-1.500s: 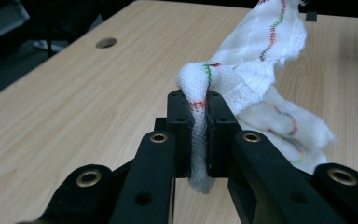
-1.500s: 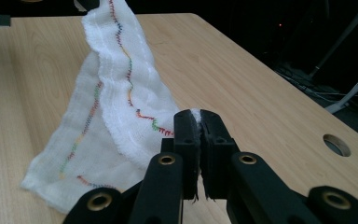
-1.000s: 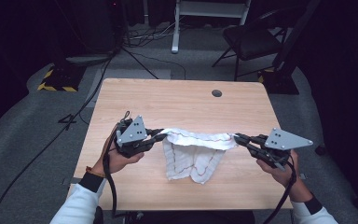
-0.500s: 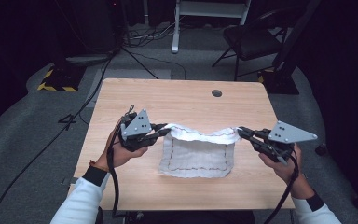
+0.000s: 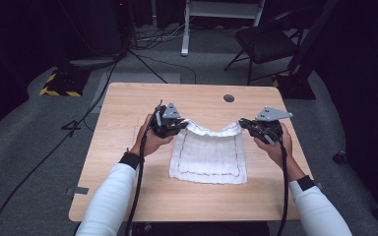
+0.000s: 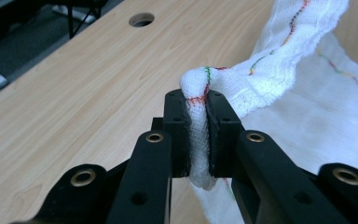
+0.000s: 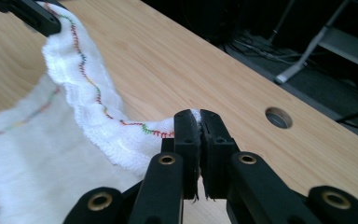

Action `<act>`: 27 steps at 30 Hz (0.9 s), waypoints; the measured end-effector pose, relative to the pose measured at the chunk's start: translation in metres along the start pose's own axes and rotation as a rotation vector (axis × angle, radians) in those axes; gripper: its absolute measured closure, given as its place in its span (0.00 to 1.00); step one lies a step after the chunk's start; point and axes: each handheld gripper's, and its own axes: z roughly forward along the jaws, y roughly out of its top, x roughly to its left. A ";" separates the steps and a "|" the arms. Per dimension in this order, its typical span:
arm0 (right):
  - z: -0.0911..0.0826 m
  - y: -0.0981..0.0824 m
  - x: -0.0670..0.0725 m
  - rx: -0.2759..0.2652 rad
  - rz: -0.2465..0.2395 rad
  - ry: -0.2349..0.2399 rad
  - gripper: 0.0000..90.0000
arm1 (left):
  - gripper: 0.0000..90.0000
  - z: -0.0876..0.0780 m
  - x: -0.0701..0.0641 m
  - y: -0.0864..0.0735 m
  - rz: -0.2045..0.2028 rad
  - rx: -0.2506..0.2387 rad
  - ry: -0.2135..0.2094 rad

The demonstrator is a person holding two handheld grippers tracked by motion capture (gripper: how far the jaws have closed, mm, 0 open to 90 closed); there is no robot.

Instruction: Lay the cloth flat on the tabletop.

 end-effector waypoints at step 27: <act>0.052 -0.042 -0.020 0.206 0.081 -0.062 0.39 | 0.23 0.044 0.005 -0.048 -0.064 0.210 0.080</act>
